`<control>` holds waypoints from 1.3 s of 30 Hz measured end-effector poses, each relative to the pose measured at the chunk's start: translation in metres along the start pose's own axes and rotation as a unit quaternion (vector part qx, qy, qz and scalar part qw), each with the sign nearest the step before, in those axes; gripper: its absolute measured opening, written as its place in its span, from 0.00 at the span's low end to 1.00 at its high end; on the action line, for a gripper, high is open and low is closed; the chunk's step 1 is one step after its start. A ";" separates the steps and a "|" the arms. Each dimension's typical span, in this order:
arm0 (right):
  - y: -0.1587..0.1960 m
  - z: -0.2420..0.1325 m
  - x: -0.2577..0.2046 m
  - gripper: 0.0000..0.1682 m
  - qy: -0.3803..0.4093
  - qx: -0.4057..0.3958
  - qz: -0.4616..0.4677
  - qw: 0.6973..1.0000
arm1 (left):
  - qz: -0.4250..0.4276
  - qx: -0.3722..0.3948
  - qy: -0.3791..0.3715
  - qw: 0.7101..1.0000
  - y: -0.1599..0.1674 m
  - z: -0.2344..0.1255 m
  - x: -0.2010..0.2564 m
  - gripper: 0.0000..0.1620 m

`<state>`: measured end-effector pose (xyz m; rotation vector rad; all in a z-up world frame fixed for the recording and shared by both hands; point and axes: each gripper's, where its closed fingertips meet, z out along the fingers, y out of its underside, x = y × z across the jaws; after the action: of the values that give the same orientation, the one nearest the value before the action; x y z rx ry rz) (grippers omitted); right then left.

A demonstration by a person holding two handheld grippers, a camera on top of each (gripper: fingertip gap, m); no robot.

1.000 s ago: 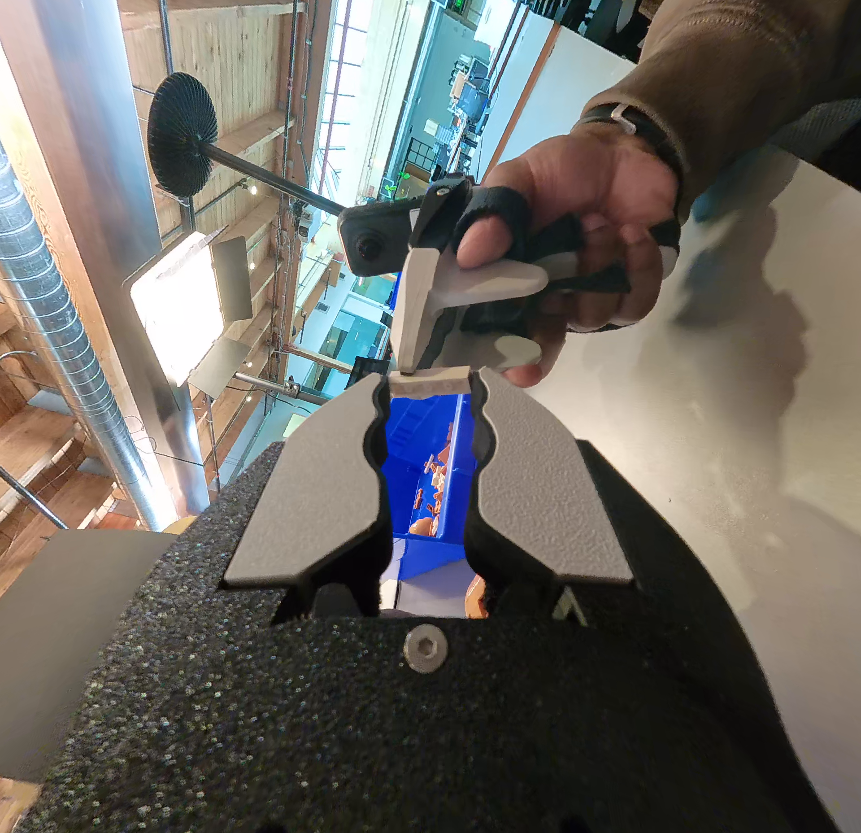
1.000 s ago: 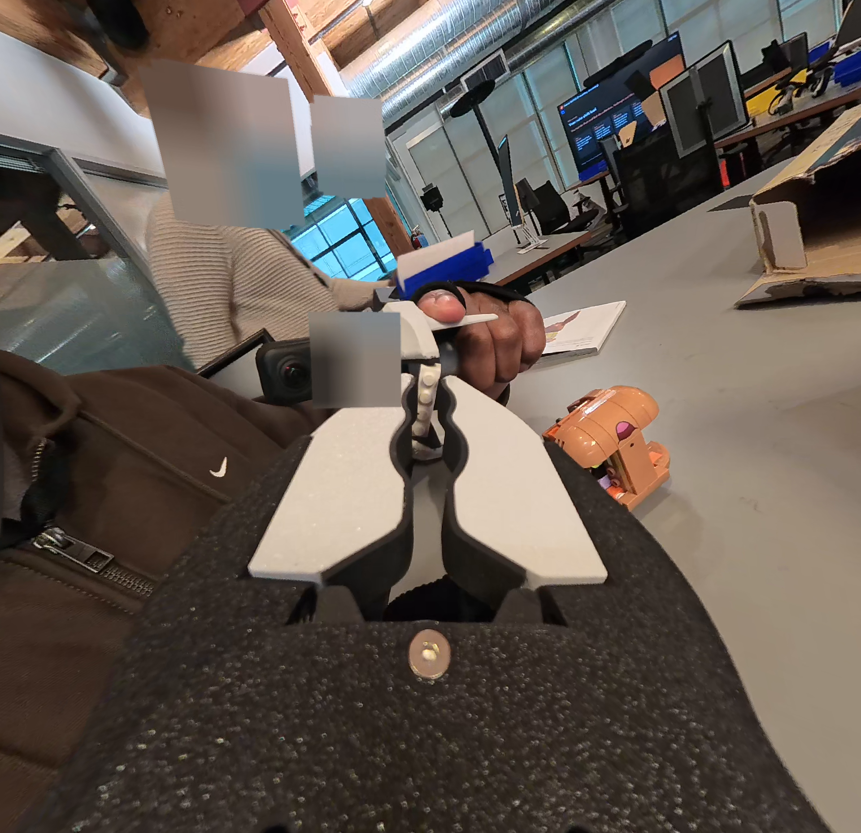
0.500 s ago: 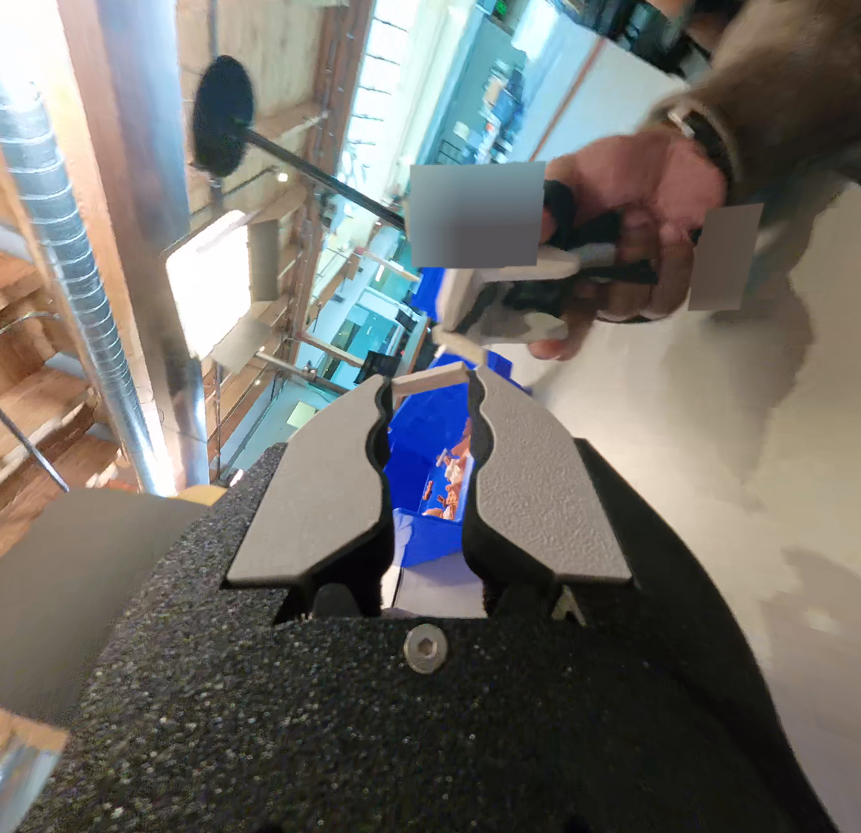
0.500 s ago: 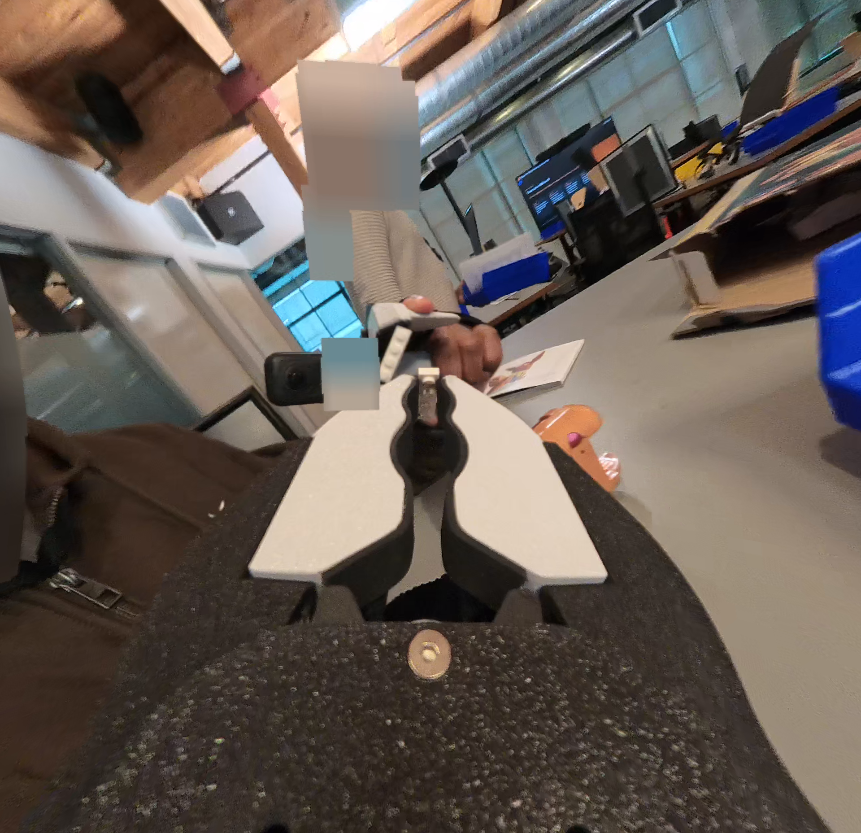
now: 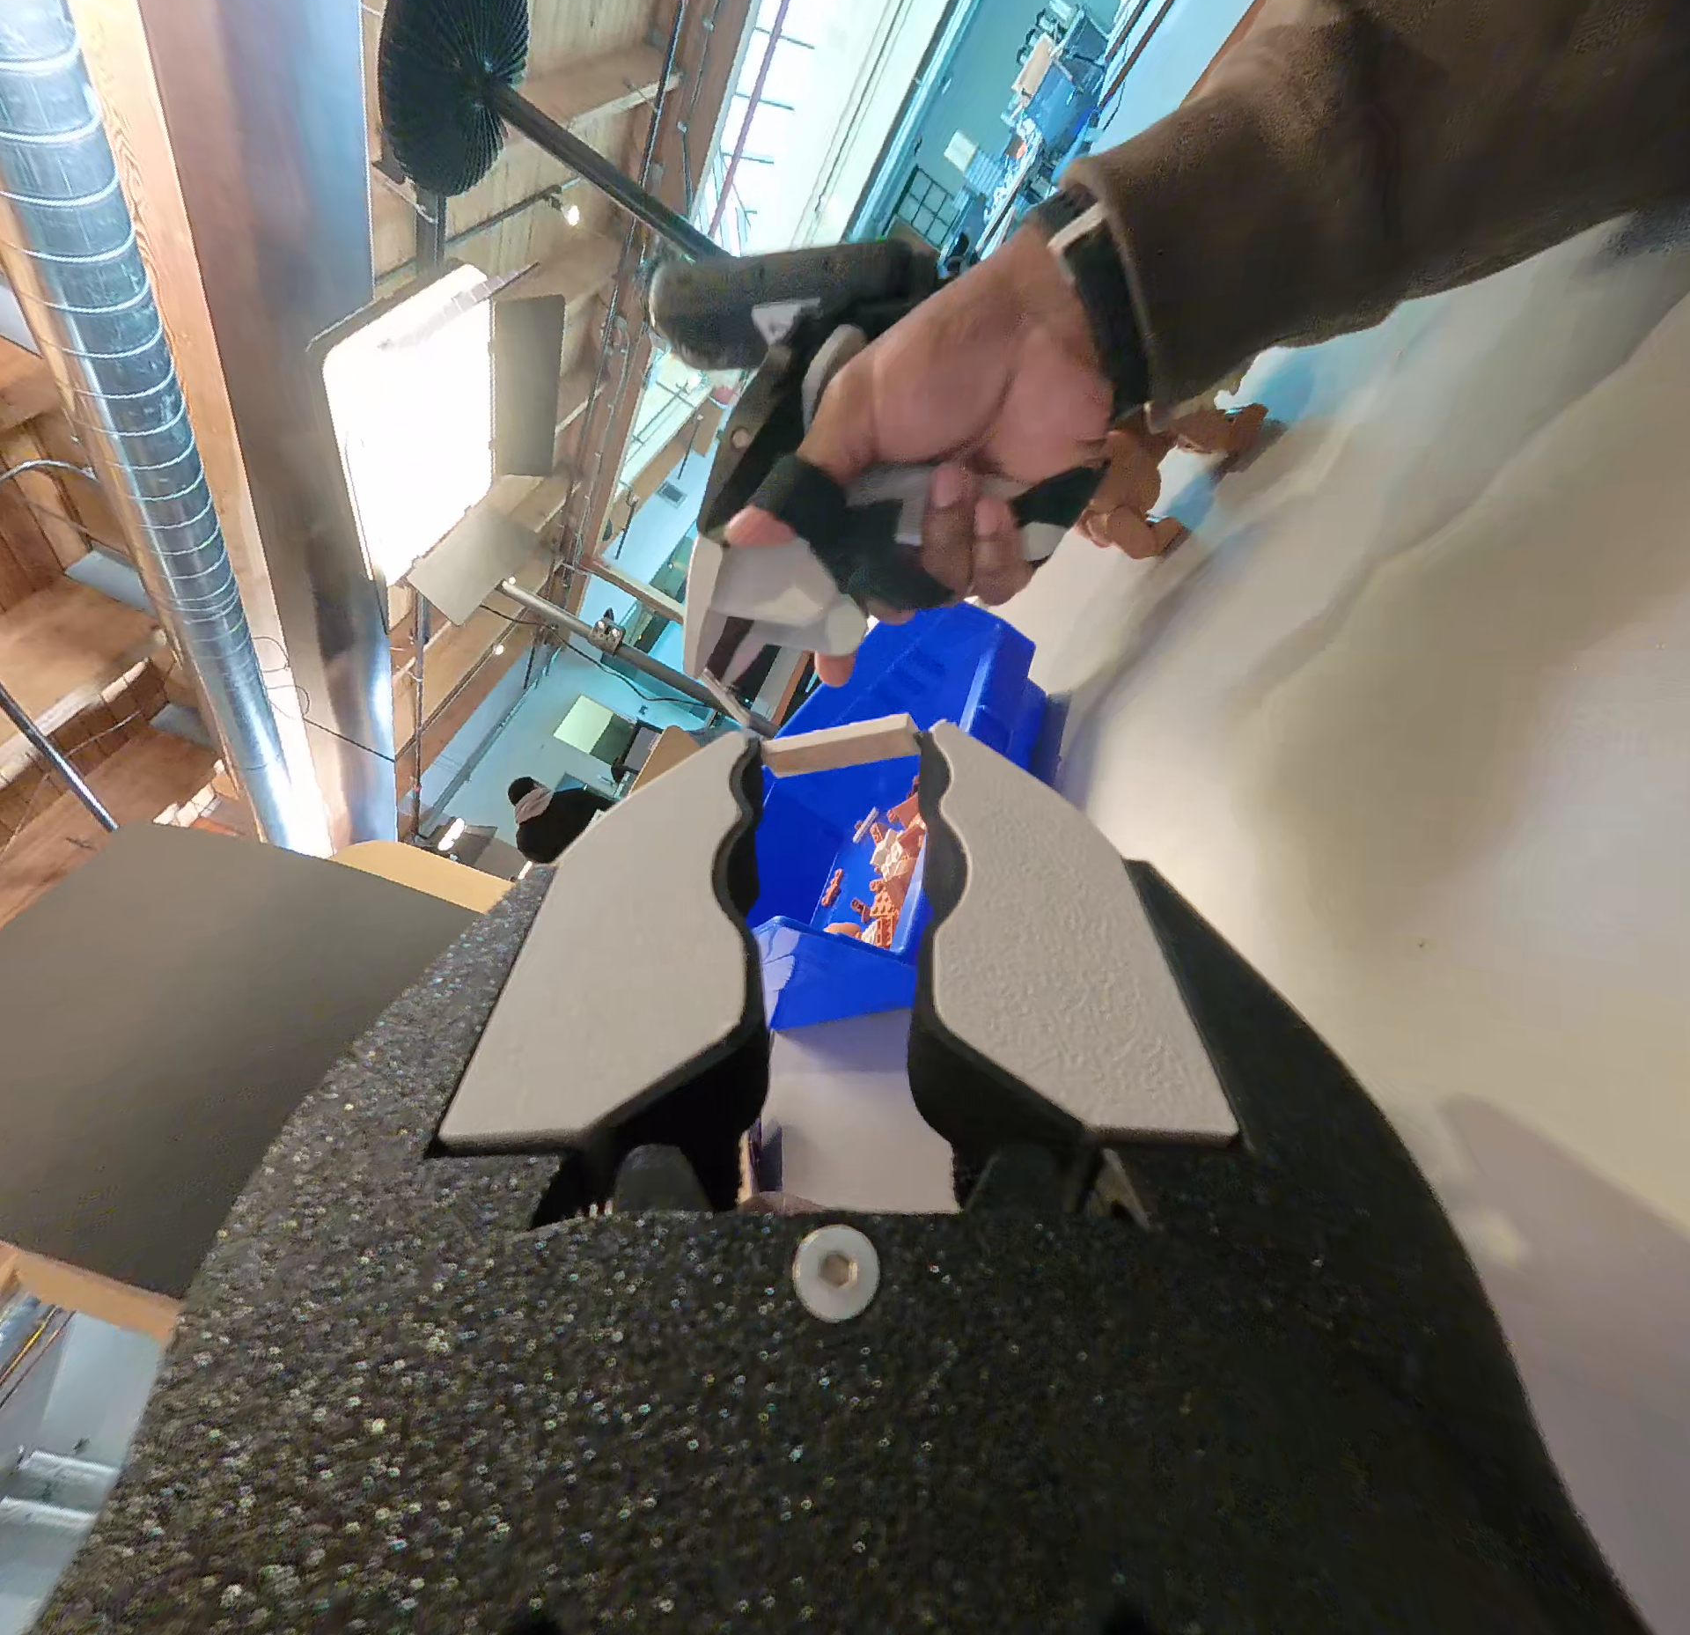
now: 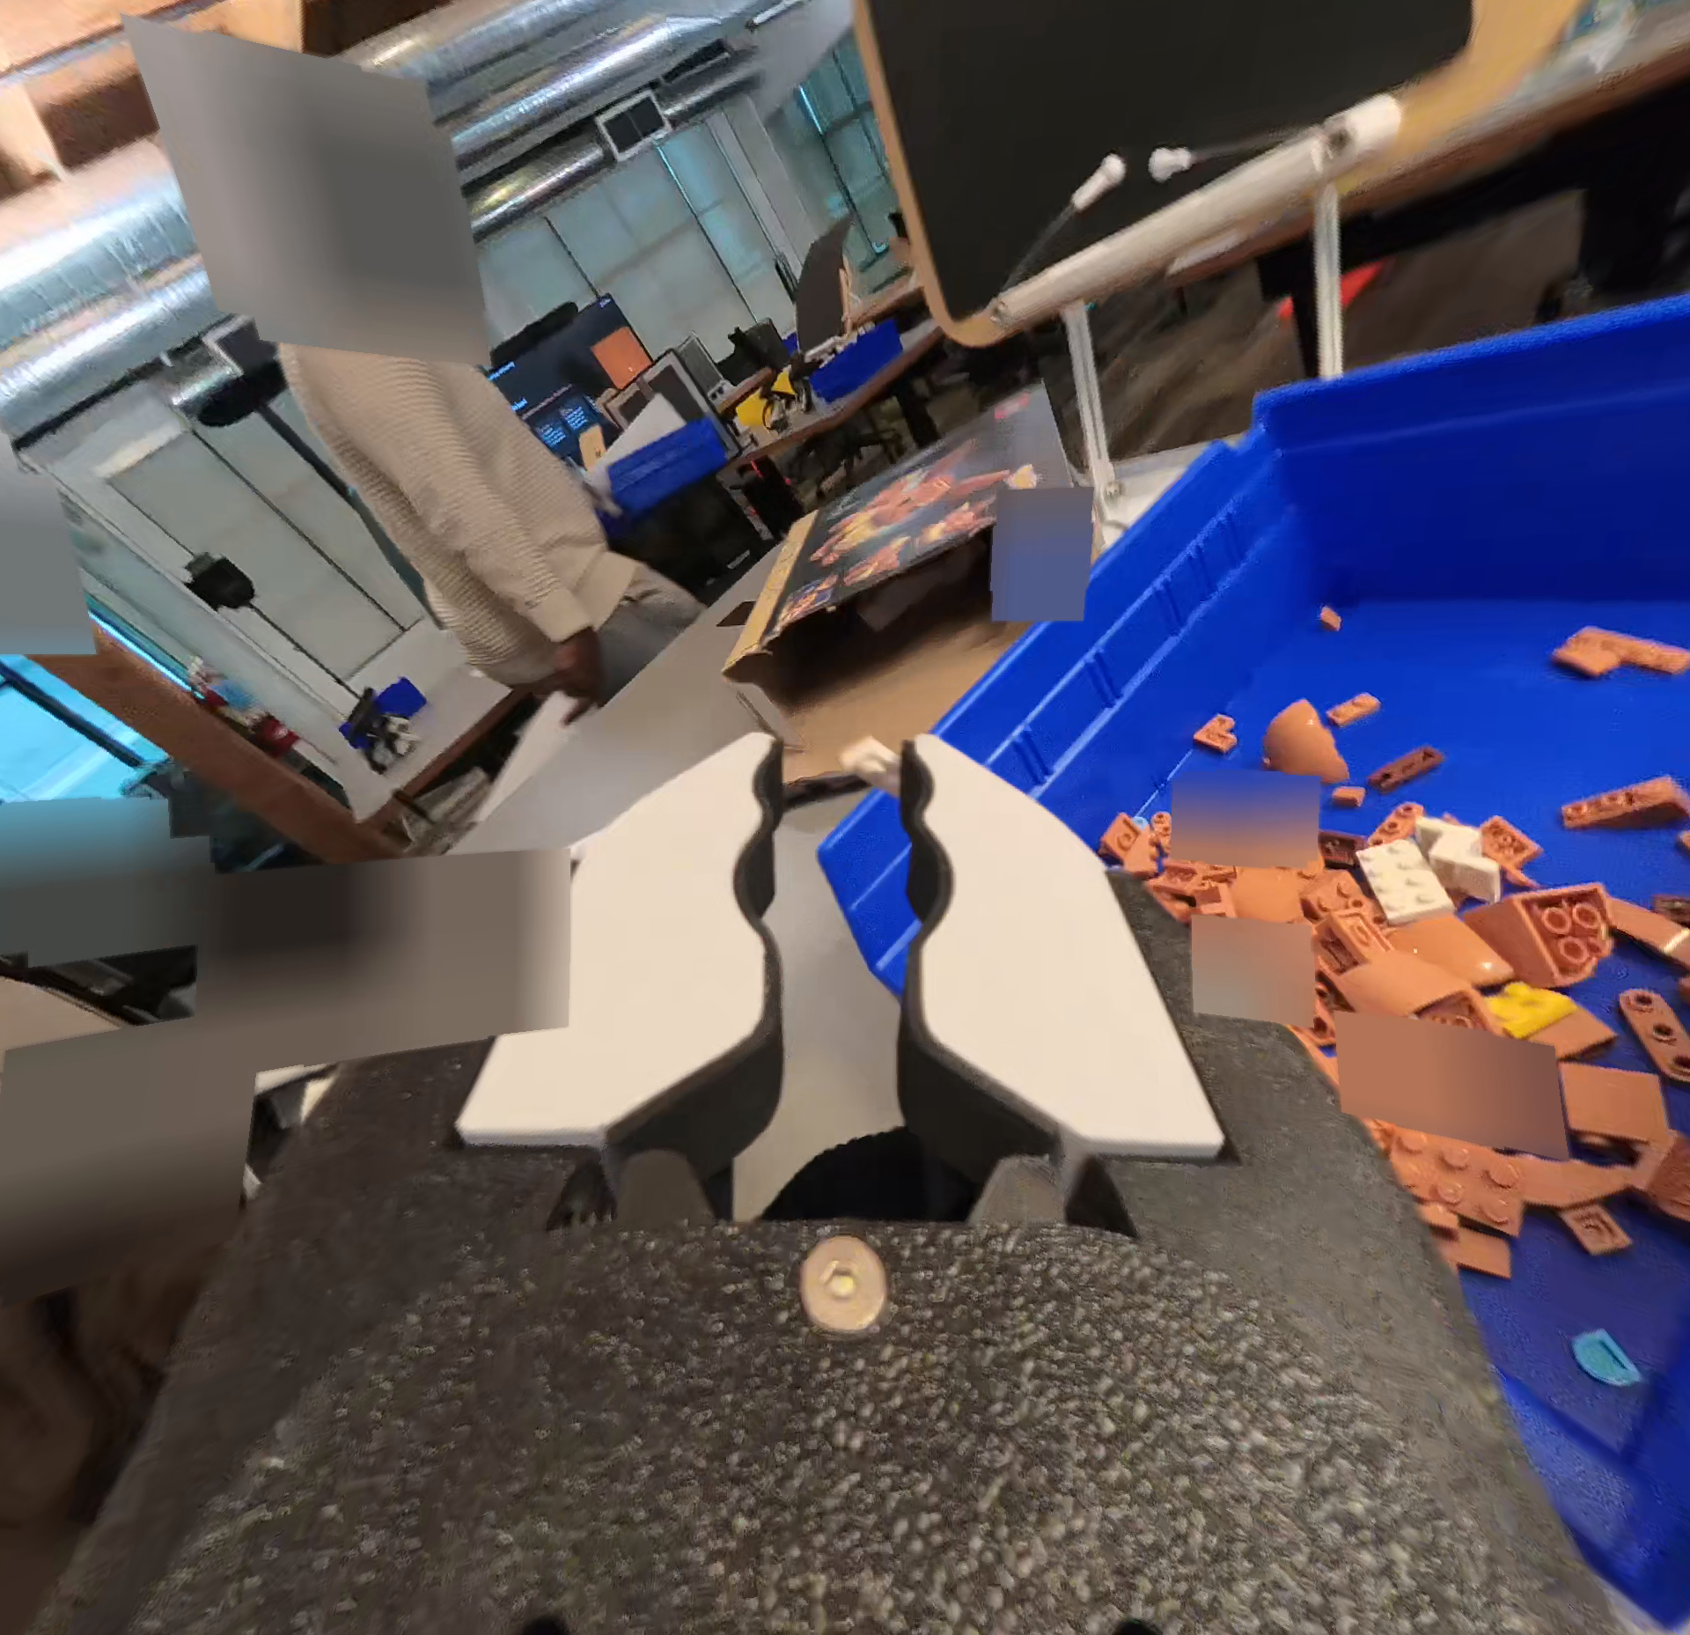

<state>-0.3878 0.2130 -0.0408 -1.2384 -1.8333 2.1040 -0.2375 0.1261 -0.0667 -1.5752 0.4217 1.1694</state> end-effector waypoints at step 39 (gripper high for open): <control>0.023 0.035 0.008 0.20 0.015 -0.091 -0.042 0.995 | 0.026 -0.120 -0.074 0.990 0.043 0.011 -0.014 0.20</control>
<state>-0.4047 0.1830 -0.0661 -1.1988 -2.0643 1.9013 -0.2816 0.1164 -0.0772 -1.6746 0.2311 1.4087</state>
